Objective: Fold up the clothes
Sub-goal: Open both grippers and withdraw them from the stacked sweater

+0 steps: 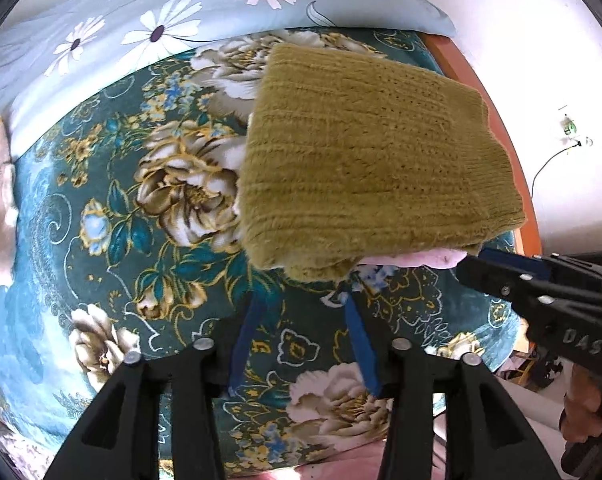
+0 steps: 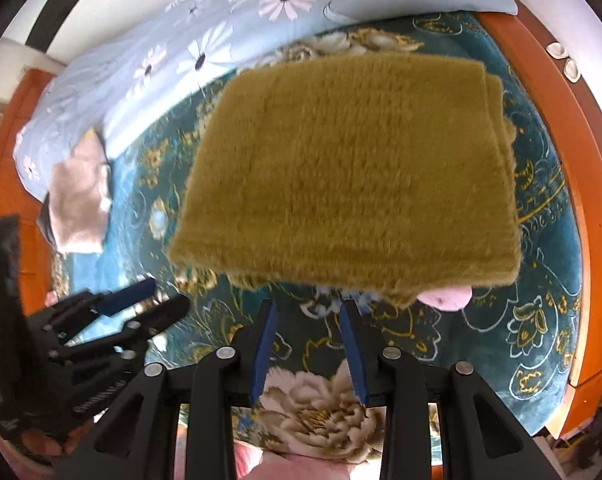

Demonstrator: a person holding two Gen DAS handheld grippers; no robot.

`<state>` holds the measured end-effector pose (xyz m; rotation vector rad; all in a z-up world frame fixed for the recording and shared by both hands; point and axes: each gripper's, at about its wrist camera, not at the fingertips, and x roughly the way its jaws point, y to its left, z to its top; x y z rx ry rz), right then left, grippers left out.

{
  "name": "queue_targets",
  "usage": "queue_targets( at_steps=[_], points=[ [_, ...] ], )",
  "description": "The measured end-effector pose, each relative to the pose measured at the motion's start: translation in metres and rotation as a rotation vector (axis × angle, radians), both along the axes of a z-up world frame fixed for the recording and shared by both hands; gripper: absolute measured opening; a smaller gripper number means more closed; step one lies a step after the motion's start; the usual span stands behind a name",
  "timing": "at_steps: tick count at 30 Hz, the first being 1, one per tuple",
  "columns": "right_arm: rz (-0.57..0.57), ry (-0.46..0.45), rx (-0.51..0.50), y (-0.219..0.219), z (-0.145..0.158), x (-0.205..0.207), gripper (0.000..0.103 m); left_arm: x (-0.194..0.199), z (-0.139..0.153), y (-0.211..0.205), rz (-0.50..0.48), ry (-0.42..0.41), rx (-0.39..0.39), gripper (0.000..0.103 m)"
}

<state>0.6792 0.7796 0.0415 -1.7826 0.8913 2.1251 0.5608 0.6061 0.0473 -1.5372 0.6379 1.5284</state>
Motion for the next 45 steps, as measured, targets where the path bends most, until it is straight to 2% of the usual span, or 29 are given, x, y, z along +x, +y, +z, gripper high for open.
queue_targets(
  at_steps=[4, 9, 10, 11, 13, 19, 25, 27, 28, 34, 45],
  points=[
    [-0.001, -0.041, 0.02, -0.009, -0.015, 0.003, 0.041, 0.003, -0.007, -0.011, 0.016, -0.011, -0.012, 0.052],
    [0.007, -0.092, 0.03, -0.021, -0.031, 0.006, 0.052, 0.012, -0.013, -0.02, -0.019, 0.001, -0.014, 0.054],
    [0.014, -0.098, 0.031, -0.024, -0.034, 0.006, 0.053, 0.013, -0.013, -0.021, -0.026, -0.002, -0.014, 0.056],
    [0.02, -0.104, 0.032, -0.026, -0.036, 0.007, 0.056, 0.015, -0.014, -0.022, -0.031, -0.005, -0.013, 0.064],
    [0.026, -0.111, 0.04, -0.029, -0.037, 0.008, 0.059, 0.017, -0.014, -0.024, -0.036, -0.011, -0.01, 0.066],
    [0.003, -0.113, 0.064, -0.026, -0.033, 0.005, 0.069, 0.019, -0.014, -0.028, -0.062, -0.03, 0.009, 0.066],
    [-0.083, -0.124, 0.073, -0.023, -0.033, 0.001, 0.079, 0.006, -0.016, -0.037, -0.071, -0.054, 0.027, 0.068],
    [-0.098, -0.131, 0.093, -0.024, -0.033, 0.0, 0.082, 0.002, -0.016, -0.037, -0.087, -0.057, 0.033, 0.073],
    [-0.114, -0.132, 0.099, -0.025, -0.032, 0.0, 0.083, 0.0, -0.016, -0.038, -0.098, -0.056, 0.038, 0.081],
    [-0.166, -0.128, 0.121, -0.033, -0.023, 0.001, 0.102, -0.009, -0.013, -0.038, -0.15, -0.07, 0.064, 0.081],
    [-0.214, -0.159, 0.136, -0.046, -0.019, -0.001, 0.103, -0.022, -0.018, -0.042, -0.178, -0.096, 0.076, 0.081]
  ],
)
